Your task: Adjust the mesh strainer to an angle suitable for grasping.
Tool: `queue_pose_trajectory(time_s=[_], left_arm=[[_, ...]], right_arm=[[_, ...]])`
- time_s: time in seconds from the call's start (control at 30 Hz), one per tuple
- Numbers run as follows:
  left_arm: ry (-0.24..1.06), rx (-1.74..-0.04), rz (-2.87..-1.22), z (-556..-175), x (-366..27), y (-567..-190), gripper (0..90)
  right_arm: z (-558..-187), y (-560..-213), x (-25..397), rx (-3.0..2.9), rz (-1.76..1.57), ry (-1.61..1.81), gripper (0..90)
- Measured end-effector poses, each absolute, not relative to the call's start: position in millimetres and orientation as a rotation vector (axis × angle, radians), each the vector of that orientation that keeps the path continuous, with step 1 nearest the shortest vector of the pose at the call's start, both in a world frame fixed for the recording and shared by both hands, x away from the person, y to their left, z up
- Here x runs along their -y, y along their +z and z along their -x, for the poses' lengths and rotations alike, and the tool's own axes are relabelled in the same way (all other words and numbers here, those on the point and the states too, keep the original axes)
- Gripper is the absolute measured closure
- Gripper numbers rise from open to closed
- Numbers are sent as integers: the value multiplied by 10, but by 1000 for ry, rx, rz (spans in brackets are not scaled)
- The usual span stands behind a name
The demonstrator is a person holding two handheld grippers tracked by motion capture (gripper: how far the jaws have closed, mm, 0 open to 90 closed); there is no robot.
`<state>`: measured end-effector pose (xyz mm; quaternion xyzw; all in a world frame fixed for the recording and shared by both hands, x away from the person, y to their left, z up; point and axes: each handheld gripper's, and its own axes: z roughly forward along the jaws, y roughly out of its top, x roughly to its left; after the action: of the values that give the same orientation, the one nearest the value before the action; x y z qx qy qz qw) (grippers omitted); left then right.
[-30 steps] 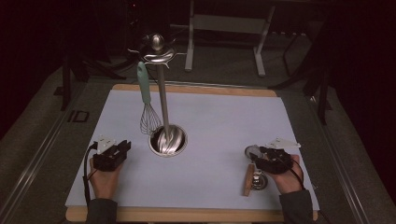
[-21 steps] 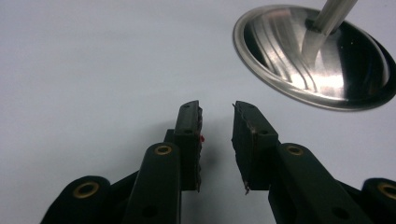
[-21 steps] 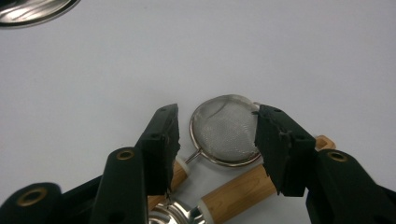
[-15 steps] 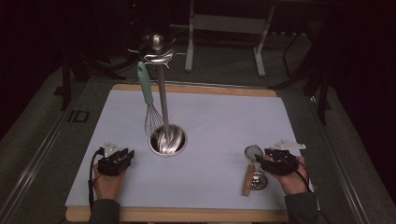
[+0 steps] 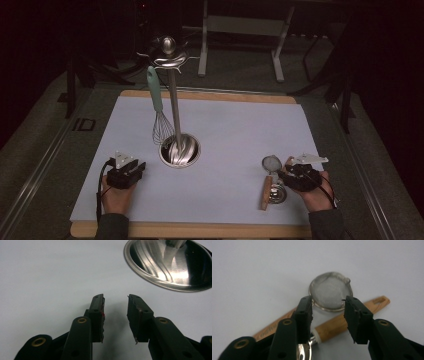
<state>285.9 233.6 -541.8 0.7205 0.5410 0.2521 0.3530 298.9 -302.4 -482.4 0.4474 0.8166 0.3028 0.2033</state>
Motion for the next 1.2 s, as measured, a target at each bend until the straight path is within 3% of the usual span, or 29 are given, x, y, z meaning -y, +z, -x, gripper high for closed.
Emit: queue_pose_trajectory(time_s=[0.17, 0.2, 0.33, 1.2], left_arm=[[657, -1394, -1870, -2855, -2330, -5416, 662], [657, -1390, -1872, -2854, -2328, -5416, 662], [659, -1388, -1874, -2854, -2327, -5416, 662], [660, -1387, -1881, -2856, -2321, -5417, 658]], right_arm=[[-2932, -4937, 2964, -2354, -1203, 778, 718], [-2914, -4998, 2925, -2377, -1178, 744, 776], [-2903, -5012, 2866, -2400, -1143, 732, 821], [-3041, -5118, 2532, -2454, -1118, 731, 821]])
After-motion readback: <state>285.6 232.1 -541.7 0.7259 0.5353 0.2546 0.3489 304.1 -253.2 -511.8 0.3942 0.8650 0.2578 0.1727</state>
